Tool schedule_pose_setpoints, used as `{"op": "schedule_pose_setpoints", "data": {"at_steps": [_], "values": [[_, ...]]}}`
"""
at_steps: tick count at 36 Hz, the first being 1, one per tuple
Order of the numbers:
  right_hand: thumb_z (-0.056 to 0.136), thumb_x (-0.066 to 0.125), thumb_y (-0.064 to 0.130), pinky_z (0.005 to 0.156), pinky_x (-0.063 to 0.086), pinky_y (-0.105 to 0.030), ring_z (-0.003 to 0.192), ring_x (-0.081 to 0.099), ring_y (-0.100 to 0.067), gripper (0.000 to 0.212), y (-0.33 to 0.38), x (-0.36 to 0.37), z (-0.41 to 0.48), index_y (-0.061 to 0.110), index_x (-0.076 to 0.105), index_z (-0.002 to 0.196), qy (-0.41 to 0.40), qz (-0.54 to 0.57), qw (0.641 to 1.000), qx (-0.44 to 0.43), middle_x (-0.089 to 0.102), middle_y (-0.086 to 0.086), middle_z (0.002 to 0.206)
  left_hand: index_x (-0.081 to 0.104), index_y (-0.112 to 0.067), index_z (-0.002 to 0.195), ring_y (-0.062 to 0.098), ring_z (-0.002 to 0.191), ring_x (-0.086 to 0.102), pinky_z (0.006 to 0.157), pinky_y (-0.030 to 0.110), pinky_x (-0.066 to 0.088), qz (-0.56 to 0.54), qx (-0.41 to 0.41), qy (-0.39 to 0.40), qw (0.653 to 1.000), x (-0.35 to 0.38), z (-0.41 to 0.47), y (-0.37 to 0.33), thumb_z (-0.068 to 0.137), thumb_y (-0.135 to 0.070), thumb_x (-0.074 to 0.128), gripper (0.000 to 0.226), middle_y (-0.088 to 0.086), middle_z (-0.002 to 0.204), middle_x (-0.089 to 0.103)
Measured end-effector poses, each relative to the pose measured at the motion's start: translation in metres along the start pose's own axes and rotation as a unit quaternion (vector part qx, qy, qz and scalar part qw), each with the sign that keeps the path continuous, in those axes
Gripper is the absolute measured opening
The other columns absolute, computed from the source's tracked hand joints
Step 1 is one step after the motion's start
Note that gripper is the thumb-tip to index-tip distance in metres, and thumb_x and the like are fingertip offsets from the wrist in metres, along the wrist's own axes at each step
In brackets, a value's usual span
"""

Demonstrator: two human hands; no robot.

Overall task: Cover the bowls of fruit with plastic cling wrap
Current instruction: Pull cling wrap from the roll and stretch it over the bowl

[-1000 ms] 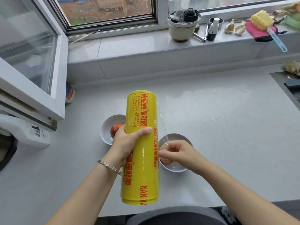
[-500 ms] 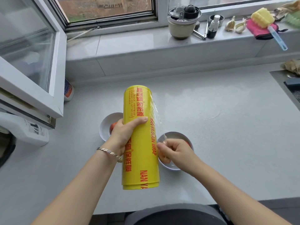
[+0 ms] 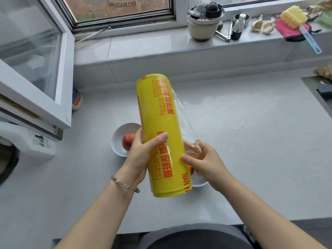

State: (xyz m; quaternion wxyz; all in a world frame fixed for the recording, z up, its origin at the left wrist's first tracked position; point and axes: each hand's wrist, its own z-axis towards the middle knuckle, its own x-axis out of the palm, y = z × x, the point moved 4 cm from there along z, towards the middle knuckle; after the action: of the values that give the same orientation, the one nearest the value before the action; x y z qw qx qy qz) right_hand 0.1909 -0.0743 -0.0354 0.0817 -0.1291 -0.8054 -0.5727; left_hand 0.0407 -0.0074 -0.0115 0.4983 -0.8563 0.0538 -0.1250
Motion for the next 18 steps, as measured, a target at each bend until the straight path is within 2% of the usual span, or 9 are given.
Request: {"op": "schedule_pose_setpoints", "data": {"at_steps": [2, 3, 4, 5, 7, 10, 12, 15, 18], "values": [[0.053, 0.088, 0.031, 0.060, 0.039, -0.033, 0.069, 0.055, -0.025, 0.050, 0.001, 0.001, -0.001, 0.021, 0.041, 0.066, -0.005, 0.022, 1.000, 0.005, 0.065, -0.027, 0.086, 0.040, -0.030, 0.131, 0.029, 0.099, 0.067, 0.076, 0.045, 0.057, -0.016, -0.013, 0.049, 0.999, 0.001, -0.002, 0.004, 0.052, -0.036, 0.085, 0.092, 0.008, 0.115, 0.065], [0.059, 0.085, 0.029, 0.055, 0.040, -0.027, 0.067, 0.054, -0.024, 0.048, 0.003, 0.001, -0.001, 0.019, 0.038, 0.067, -0.009, 0.025, 1.000, 0.004, 0.065, -0.030, 0.092, 0.039, -0.032, 0.132, 0.030, 0.100, 0.066, 0.075, 0.044, 0.056, -0.021, -0.014, 0.067, 0.997, 0.001, -0.002, 0.006, 0.045, -0.040, 0.088, 0.100, 0.007, 0.116, 0.065], [0.067, 0.079, 0.021, 0.047, 0.038, -0.021, 0.058, 0.053, -0.019, 0.042, 0.005, 0.000, -0.001, 0.018, 0.037, 0.067, -0.008, 0.017, 1.000, 0.002, 0.067, -0.026, 0.090, 0.039, -0.033, 0.132, 0.031, 0.101, 0.066, 0.074, 0.044, 0.056, -0.026, -0.011, 0.078, 0.997, 0.002, -0.002, 0.007, 0.040, -0.044, 0.090, 0.105, 0.008, 0.117, 0.065], [0.074, 0.072, 0.010, 0.040, 0.035, -0.017, 0.048, 0.050, -0.014, 0.036, 0.007, -0.002, -0.002, 0.017, 0.037, 0.068, -0.003, 0.015, 1.000, 0.000, 0.069, -0.016, 0.078, 0.038, -0.032, 0.132, 0.032, 0.101, 0.065, 0.075, 0.045, 0.056, -0.032, -0.007, 0.080, 0.996, 0.002, -0.002, 0.007, 0.038, -0.046, 0.090, 0.108, 0.008, 0.117, 0.064], [0.079, 0.066, -0.001, 0.036, 0.032, -0.015, 0.040, 0.043, -0.006, 0.034, 0.010, -0.002, -0.005, 0.013, 0.037, 0.070, 0.021, 0.031, 0.999, 0.002, 0.061, 0.000, 0.067, 0.039, -0.028, 0.133, 0.034, 0.100, 0.066, 0.075, 0.048, 0.056, -0.045, -0.003, 0.069, 0.997, 0.003, -0.001, 0.007, 0.039, -0.047, 0.089, 0.108, 0.011, 0.118, 0.064], [0.073, 0.058, 0.002, 0.039, 0.034, -0.016, 0.046, 0.042, -0.010, 0.023, 0.008, -0.004, -0.010, 0.012, 0.037, 0.074, 0.046, 0.076, 0.996, -0.011, 0.056, -0.004, 0.076, 0.042, -0.020, 0.131, 0.031, 0.090, 0.069, 0.069, 0.043, 0.056, -0.083, -0.005, 0.051, 0.995, 0.004, 0.000, 0.008, 0.055, -0.035, 0.082, 0.087, 0.013, 0.110, 0.066], [0.074, 0.055, 0.004, 0.045, 0.039, -0.017, 0.051, 0.048, -0.012, 0.016, 0.000, -0.008, -0.012, 0.011, 0.041, 0.077, 0.031, 0.069, 0.997, -0.017, 0.062, 0.002, 0.069, 0.042, -0.019, 0.131, 0.027, 0.084, 0.070, 0.064, 0.039, 0.056, -0.089, -0.006, 0.042, 0.995, 0.004, 0.000, 0.008, 0.066, -0.029, 0.070, 0.072, 0.011, 0.105, 0.067], [0.082, 0.053, 0.005, 0.056, 0.040, -0.027, 0.058, 0.047, -0.017, 0.015, -0.013, -0.007, -0.012, 0.012, 0.040, 0.080, 0.023, 0.073, 0.997, 0.000, 0.061, 0.002, 0.062, 0.043, -0.021, 0.130, 0.027, 0.082, 0.070, 0.060, 0.037, 0.056, -0.069, -0.003, 0.045, 0.997, 0.003, 0.002, 0.009, 0.067, -0.027, 0.067, 0.068, 0.011, 0.104, 0.068], [0.094, 0.042, 0.000, 0.056, 0.039, -0.022, 0.053, 0.044, -0.010, 0.022, -0.022, -0.001, -0.012, 0.015, 0.036, 0.080, 0.007, 0.076, 0.996, 0.037, 0.050, 0.008, 0.054, 0.044, -0.022, 0.130, 0.030, 0.086, 0.070, 0.062, 0.039, 0.056, -0.050, -0.009, 0.057, 0.997, 0.004, 0.002, 0.011, 0.067, -0.029, 0.067, 0.067, 0.012, 0.107, 0.067]]}}
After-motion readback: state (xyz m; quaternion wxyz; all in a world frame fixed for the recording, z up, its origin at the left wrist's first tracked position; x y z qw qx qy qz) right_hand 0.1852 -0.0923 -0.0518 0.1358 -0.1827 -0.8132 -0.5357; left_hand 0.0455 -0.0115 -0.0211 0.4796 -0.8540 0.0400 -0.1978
